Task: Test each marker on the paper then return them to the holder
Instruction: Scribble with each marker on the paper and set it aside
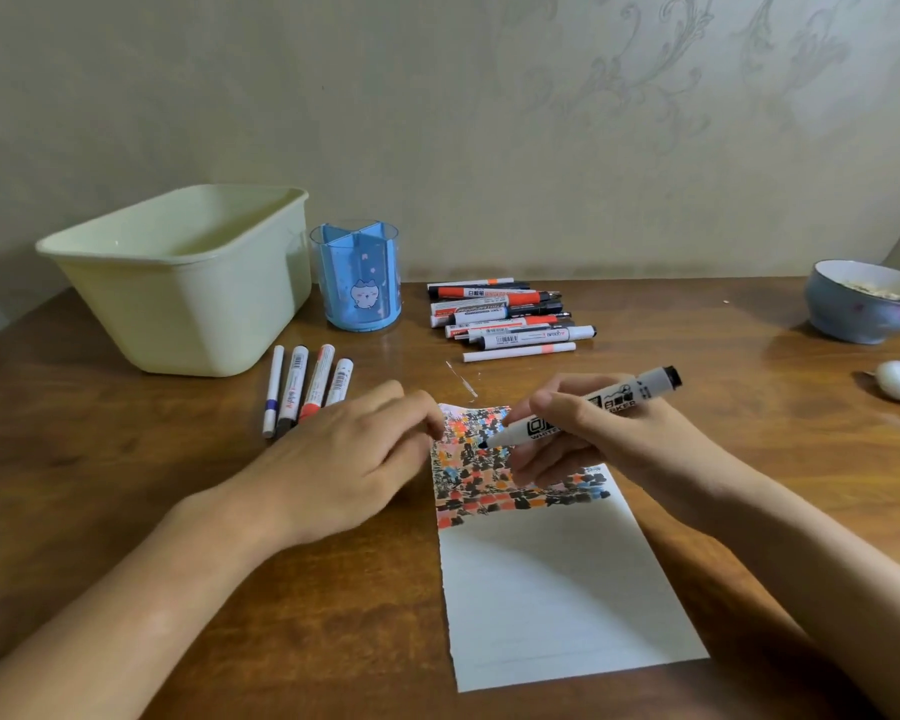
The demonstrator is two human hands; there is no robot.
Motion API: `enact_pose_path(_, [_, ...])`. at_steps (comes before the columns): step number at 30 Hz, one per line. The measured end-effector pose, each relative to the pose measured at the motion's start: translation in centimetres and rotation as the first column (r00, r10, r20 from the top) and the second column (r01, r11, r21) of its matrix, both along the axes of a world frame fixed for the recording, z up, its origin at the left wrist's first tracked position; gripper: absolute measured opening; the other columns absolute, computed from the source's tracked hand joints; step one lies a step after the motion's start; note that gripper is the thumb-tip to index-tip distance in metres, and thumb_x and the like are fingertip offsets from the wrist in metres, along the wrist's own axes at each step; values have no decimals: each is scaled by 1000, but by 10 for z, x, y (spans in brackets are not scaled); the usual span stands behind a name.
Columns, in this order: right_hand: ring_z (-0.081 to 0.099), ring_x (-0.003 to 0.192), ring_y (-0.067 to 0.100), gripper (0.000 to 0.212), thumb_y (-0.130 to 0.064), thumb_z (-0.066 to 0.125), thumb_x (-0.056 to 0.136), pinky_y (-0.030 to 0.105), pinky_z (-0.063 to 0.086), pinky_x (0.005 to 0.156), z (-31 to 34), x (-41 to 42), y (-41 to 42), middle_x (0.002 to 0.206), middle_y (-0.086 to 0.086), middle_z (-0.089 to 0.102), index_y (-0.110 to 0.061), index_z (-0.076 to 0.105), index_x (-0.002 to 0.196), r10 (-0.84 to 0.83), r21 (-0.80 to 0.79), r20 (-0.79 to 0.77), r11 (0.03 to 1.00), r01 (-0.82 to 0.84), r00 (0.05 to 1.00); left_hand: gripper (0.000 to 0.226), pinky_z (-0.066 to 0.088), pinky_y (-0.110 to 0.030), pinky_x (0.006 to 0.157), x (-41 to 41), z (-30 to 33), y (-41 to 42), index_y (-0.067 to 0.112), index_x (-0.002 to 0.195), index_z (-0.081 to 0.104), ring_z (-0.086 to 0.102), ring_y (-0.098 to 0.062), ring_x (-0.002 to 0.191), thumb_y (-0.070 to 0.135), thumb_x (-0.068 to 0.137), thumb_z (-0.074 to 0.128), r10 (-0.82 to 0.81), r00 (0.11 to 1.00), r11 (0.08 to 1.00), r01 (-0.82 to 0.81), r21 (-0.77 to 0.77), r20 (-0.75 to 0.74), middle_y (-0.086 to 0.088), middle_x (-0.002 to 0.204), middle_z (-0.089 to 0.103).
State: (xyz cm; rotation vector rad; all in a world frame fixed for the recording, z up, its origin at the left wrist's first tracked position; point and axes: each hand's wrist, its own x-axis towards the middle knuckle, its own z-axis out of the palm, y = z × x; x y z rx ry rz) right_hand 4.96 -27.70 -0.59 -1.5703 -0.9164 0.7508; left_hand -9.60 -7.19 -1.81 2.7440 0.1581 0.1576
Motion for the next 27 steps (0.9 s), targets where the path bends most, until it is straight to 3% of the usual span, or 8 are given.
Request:
enact_pose_path(3, [75,86,35,31,-22,71,82,34,63,74,-3,2,0,91,18,75,2,67,101,24,-1,47,1000,-24,999,72,40,-21,79,0,0,2,55,139,28,41,7,99,85,74,38,-32,988,996,44,75,-151,26,102,38])
enact_pose_path(7, [74,81,31,24,-14,75,80,34,62,71,-7,5,1,90,16,75,-1,70,100,35,4,131,999,-36,991,106,38,-23,85,-1,-2,1,53,150,11,34,2,101,96,59,46,-58,955,982,108,158,-292,27,101,29])
enact_pose_path(11, [74,73,28,25,-27,73,78,36,60,67,-11,2,4,81,11,75,-8,71,94,-22,-28,212,999,28,977,112,35,-25,91,0,-3,-1,52,152,6,31,-3,103,97,58,46,-39,943,974,110,200,-330,21,104,27])
enact_pose_path(21, [74,66,24,31,-35,74,77,34,57,61,-20,-8,9,75,9,75,-9,66,92,-18,-7,294,1000,21,956,109,32,-27,89,1,-4,-5,50,152,7,30,-8,103,96,61,45,0,948,971,76,226,-319,15,107,28])
enact_pose_path(27, [73,66,23,9,-15,74,88,32,58,61,-24,-13,8,77,9,74,-11,67,92,31,-28,327,999,-23,945,111,36,-29,97,-1,-4,-5,48,154,10,33,-7,102,96,60,46,-14,955,968,88,237,-297,15,103,29])
